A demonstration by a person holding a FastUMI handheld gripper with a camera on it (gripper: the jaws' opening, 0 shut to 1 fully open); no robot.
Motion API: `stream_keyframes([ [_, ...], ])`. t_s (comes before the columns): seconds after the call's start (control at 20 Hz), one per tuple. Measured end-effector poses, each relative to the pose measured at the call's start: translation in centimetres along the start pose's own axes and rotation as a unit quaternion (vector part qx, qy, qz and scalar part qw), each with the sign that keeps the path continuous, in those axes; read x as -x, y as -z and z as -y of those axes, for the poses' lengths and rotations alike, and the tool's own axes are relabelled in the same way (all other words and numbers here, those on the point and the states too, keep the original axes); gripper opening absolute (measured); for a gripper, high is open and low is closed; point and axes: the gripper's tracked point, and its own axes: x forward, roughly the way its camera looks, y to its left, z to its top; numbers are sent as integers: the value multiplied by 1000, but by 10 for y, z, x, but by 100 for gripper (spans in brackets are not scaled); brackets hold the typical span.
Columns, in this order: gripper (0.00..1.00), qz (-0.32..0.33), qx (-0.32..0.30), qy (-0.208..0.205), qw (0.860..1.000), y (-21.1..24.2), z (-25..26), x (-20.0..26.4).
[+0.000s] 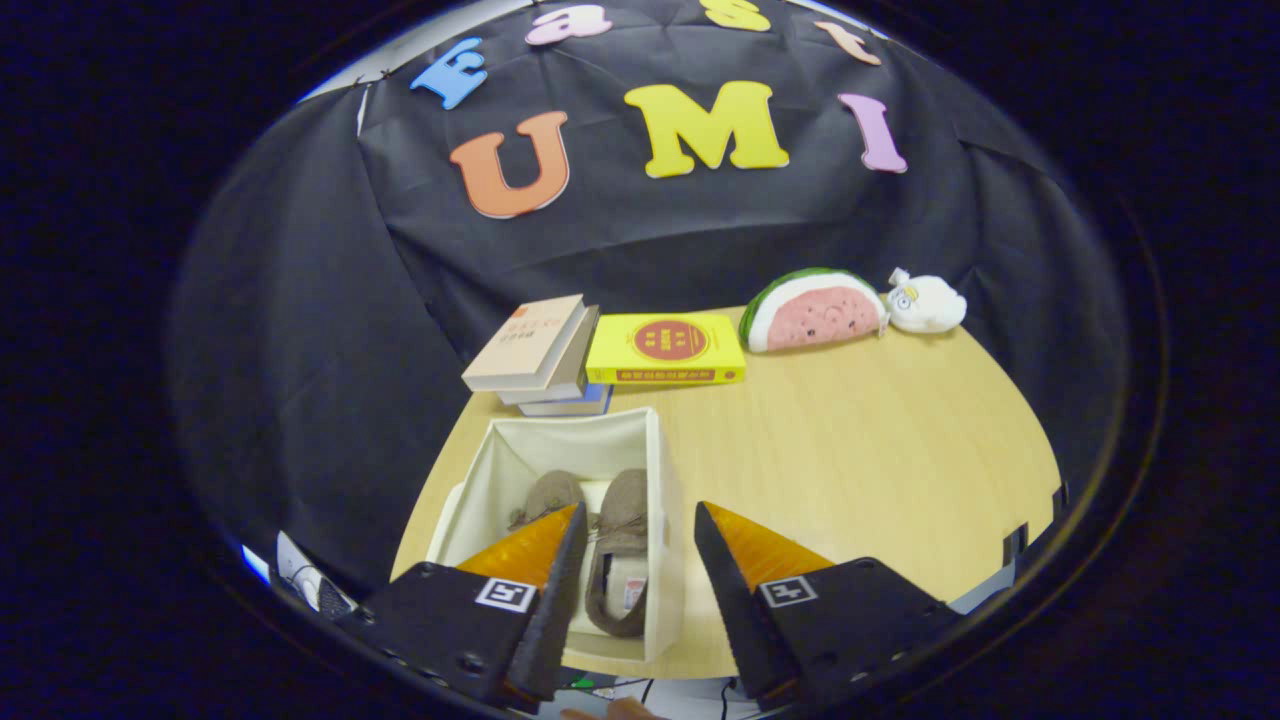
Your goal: Open the storage box then place both shoes into the box .Put the left shoe in first, then the right shoe, with the right side of both shoes facing outward in a uniform manner.
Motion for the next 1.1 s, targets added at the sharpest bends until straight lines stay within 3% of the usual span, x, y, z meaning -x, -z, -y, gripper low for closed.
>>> stream_keyframes([
  [0.15,89,58,14,21,998,-12,27,15],
  [0.45,88,180,13,68,981,-32,84,51],
  [0.6,88,251,6,99,963,-44,108,76],
  [1.0,90,327,30,105,939,-52,132,121],
  [1.1,96,339,36,120,933,-52,137,125],
])
